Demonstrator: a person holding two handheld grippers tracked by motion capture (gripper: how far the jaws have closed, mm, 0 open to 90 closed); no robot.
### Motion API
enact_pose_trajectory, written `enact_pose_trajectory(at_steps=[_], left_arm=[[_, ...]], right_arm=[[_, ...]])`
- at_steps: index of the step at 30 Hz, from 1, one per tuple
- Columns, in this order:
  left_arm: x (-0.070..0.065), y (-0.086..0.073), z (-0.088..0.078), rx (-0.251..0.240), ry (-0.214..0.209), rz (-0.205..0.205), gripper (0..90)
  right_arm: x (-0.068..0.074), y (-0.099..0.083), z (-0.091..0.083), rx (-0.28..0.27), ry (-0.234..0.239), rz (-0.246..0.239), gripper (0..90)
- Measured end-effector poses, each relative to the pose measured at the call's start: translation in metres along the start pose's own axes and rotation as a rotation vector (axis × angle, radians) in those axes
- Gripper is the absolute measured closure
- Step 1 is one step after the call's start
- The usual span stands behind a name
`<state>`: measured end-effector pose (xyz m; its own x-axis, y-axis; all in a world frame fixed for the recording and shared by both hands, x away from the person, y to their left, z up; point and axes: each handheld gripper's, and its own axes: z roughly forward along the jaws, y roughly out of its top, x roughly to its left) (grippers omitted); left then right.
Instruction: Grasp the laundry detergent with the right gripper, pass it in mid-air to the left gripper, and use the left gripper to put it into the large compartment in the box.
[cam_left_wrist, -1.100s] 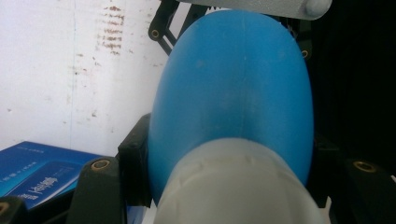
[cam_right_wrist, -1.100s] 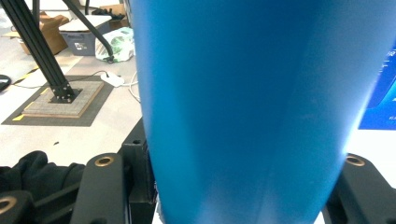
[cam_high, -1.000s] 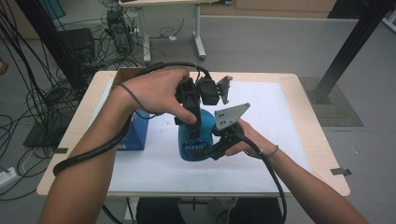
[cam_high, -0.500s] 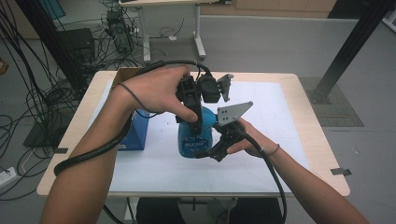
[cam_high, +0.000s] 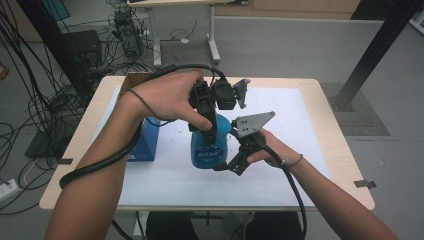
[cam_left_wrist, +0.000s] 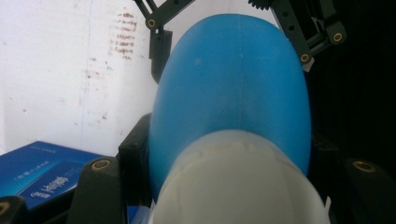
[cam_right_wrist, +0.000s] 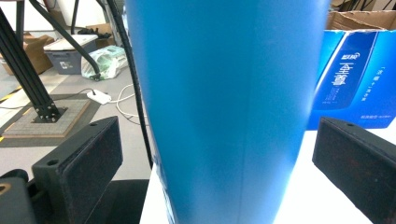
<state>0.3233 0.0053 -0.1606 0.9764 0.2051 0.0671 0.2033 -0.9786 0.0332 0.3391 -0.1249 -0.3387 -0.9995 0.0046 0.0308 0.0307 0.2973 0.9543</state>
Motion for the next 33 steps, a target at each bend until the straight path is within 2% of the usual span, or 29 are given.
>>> enact_pose_trajectory(at_steps=[11, 19, 24, 27, 29, 33], left_arm=[[-0.004, -0.001, -0.003, -0.002, 0.006, 0.009, 37.4], [-0.004, -0.005, -0.001, 0.013, 0.003, -0.002, 37.4], [-0.004, -0.007, -0.002, 0.008, 0.002, -0.007, 37.5], [-0.005, -0.008, -0.003, 0.008, 0.003, -0.013, 37.5], [-0.004, -0.009, -0.003, 0.004, 0.003, -0.016, 37.5], [-0.004, -0.011, -0.003, 0.008, -0.002, -0.019, 37.5]], right_arm=[[0.000, -0.008, -0.021, -0.008, -0.037, 0.021, 1.6], [0.000, -0.019, -0.045, 0.036, -0.080, 0.044, 1.6], [-0.003, -0.025, -0.061, 0.108, -0.108, 0.077, 1.6], [-0.006, -0.028, -0.071, 0.176, -0.140, 0.111, 2.1], [-0.008, -0.030, -0.078, 0.245, -0.163, 0.138, 2.6], [-0.013, -0.036, -0.089, 0.332, -0.211, 0.173, 2.9]])
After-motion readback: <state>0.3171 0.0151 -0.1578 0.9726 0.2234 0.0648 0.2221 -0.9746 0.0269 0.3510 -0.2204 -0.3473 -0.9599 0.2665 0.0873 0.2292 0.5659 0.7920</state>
